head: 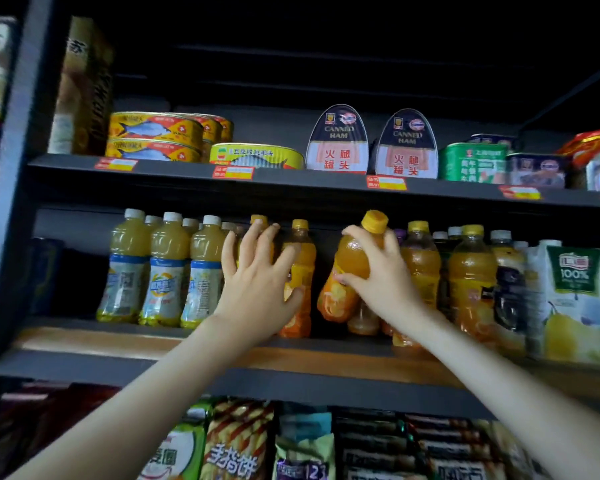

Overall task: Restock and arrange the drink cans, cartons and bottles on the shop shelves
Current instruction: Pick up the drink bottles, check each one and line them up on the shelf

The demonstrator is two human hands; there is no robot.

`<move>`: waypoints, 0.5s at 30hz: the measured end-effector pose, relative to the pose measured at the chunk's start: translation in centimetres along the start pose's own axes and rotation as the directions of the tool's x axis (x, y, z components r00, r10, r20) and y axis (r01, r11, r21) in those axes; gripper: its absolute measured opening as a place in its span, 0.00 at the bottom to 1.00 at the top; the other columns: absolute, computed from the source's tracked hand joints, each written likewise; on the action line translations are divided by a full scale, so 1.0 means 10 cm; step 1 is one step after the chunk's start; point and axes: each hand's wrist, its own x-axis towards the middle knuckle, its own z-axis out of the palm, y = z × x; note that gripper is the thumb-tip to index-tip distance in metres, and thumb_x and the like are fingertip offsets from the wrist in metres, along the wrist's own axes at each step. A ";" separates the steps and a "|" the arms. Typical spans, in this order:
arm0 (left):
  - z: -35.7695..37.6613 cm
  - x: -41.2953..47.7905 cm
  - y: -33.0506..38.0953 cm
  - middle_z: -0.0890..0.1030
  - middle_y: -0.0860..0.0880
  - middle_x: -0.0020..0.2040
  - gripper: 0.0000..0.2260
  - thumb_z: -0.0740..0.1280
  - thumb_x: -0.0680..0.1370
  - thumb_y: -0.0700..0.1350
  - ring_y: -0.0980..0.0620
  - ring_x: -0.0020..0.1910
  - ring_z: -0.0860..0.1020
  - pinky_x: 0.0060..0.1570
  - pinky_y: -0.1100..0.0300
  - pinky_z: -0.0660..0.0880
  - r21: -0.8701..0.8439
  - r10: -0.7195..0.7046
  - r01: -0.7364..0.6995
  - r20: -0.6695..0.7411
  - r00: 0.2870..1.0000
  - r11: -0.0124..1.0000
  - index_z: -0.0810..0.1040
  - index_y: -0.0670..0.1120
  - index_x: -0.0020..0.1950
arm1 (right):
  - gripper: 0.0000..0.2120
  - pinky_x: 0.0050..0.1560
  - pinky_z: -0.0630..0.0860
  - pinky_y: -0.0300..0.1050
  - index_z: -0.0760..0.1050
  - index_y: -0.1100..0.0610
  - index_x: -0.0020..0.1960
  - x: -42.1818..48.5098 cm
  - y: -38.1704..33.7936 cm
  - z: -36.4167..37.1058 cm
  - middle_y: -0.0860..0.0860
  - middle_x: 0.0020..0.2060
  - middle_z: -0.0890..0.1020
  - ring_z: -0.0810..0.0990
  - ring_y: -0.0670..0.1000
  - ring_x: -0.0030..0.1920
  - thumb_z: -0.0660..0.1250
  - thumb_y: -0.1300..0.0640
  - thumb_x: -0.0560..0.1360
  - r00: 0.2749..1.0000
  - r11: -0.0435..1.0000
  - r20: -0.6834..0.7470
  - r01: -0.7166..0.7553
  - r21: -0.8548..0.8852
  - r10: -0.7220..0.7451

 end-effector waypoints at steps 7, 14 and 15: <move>-0.28 -0.31 0.67 0.78 0.46 0.60 0.26 0.60 0.72 0.59 0.45 0.64 0.71 0.64 0.47 0.65 -0.218 -0.029 0.030 0.006 1.000 0.976 0.74 0.47 0.65 | 0.30 0.55 0.63 0.22 0.69 0.43 0.65 -0.57 -0.21 -0.54 0.53 0.62 0.69 0.68 0.44 0.57 0.78 0.53 0.67 0.952 0.984 -0.299 0.119 0.136 -0.074; -0.74 -0.53 1.01 0.79 0.45 0.57 0.31 0.74 0.70 0.55 0.45 0.54 0.78 0.49 0.53 0.78 -0.376 -0.004 0.003 -0.002 1.000 0.927 0.71 0.42 0.67 | 0.32 0.55 0.74 0.34 0.66 0.36 0.63 -1.22 -0.64 -1.02 0.46 0.64 0.71 0.71 0.38 0.61 0.78 0.50 0.66 0.943 0.934 -0.326 0.054 0.352 0.069; -0.83 -0.62 1.03 0.80 0.45 0.56 0.32 0.76 0.68 0.55 0.44 0.52 0.79 0.46 0.53 0.78 -0.382 0.000 0.011 0.030 1.000 0.924 0.72 0.41 0.67 | 0.31 0.56 0.75 0.39 0.66 0.34 0.63 -1.33 -0.70 -1.04 0.45 0.63 0.71 0.72 0.41 0.61 0.77 0.49 0.65 0.955 0.926 -0.282 0.018 0.377 0.096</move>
